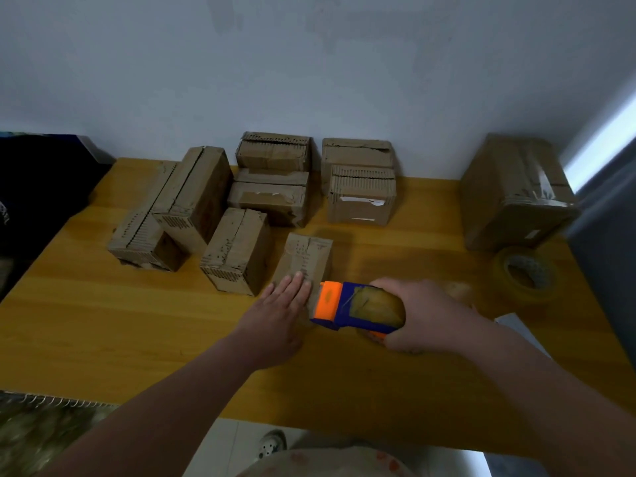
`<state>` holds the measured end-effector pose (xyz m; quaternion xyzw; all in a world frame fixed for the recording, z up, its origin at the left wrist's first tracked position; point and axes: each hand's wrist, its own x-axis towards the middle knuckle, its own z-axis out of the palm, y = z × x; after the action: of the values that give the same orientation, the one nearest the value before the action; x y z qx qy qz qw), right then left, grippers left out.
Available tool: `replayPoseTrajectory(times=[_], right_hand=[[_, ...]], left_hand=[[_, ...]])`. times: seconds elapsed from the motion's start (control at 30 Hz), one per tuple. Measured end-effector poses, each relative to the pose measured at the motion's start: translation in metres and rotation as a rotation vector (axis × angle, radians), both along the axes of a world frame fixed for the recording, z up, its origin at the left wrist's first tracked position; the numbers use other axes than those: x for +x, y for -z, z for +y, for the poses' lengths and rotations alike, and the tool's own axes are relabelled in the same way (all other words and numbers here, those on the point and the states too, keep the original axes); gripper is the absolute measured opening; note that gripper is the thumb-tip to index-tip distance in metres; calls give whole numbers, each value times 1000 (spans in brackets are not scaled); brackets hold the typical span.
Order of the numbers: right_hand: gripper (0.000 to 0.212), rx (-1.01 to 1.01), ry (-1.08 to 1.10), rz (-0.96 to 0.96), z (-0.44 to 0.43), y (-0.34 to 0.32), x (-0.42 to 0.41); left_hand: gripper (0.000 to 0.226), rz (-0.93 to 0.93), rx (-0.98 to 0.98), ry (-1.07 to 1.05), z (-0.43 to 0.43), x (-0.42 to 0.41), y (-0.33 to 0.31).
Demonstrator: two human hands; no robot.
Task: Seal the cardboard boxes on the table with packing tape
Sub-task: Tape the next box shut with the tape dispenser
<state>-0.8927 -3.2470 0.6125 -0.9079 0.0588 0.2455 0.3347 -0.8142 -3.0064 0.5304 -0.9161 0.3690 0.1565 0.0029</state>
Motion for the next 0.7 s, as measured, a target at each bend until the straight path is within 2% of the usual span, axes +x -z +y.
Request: replayPoseTrajectory(times=[0.13,0.27,0.4,0.7], right_hand=[[78,9,-19,27,1,-2,-1],[70,38,-17,56,-10,-7,-1],[64,-97,-67,31,-18,-10,3],[47,-258,-131,63,8,25,31]], left_hand=[[93,5,-3,-2,0,0,2],[93,6,-1,-15,1,2,3],[93,-4,6,-16,1,2,3],[90,-9,17,-36,-3,-1,0]])
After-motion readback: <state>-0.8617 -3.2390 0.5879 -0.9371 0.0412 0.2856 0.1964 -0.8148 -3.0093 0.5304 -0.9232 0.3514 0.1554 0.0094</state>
